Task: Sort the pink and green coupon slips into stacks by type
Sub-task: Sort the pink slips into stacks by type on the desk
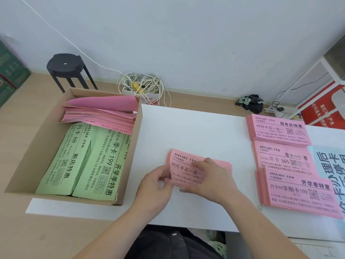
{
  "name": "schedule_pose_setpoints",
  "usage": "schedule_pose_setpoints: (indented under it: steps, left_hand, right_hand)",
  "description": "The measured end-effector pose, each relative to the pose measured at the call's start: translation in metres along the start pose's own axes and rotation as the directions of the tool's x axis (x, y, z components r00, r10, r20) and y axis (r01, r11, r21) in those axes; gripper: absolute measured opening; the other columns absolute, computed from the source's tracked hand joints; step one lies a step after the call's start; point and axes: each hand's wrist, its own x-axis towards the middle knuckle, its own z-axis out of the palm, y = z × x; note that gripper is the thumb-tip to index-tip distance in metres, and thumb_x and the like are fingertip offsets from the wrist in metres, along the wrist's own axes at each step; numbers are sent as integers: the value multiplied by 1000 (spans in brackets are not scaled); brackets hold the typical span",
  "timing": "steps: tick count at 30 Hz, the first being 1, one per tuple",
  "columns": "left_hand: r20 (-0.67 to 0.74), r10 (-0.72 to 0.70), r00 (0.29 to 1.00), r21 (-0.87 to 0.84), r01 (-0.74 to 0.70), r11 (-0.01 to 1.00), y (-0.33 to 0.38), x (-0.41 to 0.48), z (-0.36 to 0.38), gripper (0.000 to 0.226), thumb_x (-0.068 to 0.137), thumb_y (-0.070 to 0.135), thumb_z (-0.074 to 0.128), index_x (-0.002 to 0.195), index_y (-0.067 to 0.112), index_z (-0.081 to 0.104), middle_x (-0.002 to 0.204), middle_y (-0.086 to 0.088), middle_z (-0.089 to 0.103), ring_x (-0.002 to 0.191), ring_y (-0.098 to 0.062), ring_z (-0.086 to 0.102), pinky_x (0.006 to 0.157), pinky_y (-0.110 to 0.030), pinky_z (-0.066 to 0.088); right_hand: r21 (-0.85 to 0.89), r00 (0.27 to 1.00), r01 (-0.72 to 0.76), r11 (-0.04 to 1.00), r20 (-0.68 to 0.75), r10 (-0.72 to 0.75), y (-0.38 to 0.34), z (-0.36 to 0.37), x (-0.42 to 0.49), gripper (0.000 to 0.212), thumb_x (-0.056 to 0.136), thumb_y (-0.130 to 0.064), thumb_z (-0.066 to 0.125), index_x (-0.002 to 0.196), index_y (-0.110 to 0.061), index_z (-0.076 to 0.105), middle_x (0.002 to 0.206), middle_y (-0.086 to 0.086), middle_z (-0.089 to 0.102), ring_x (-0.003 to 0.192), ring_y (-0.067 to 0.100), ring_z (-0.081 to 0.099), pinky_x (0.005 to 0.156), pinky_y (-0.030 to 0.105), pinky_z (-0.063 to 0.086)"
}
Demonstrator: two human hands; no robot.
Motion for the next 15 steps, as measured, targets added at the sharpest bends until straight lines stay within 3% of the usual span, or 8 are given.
schedule_pose_setpoints:
  steps: [3,7,8,11,13,15]
  left_hand:
    - [138,216,967,251,-245,936,-5,-6,3,46,92,19,59,134,37,62,125,27,61,123,4,46,106,-18,37]
    - [278,319,906,219,-383,898,-2,-16,10,56,88,3,52,130,38,66,131,29,59,126,9,42,109,-10,31]
    - [257,296,920,190,-348,918,-3,-16,12,55,88,0,51,124,38,68,127,30,61,124,10,45,106,-11,34]
    - [66,7,998,-71,-2,997,-1,-11,9,45,90,-7,51,101,32,70,107,19,72,101,4,64,88,-20,47]
    - [-35,-143,989,-355,121,927,10,-3,5,35,95,-7,53,105,25,64,105,1,77,92,-9,73,81,-25,54]
    - [-37,-240,970,-562,179,808,28,6,1,14,102,11,59,112,21,56,98,-6,79,84,-22,77,69,-25,59]
  right_hand:
    - [122,999,-27,992,-31,31,1,-3,0,65,84,-85,45,128,-41,65,117,-24,55,118,4,55,97,27,42]
    - [155,999,-33,987,-9,35,0,-2,-1,45,91,-76,43,109,-46,71,110,-24,56,109,2,57,98,27,43]
    - [130,999,-31,991,-10,33,0,0,-2,40,93,-71,45,111,-45,71,112,-24,55,108,3,58,99,29,44]
    - [32,1000,-9,999,-9,10,-1,5,-3,34,97,-43,48,126,-40,66,126,-24,50,113,10,60,101,33,46]
    - [9,1000,8,1000,12,-8,-1,7,-5,44,93,-29,49,135,-37,60,135,-21,47,119,14,58,103,34,45]
    - [20,1000,18,1000,18,-18,2,8,-6,50,91,-23,48,139,-35,57,141,-21,44,124,15,55,103,35,45]
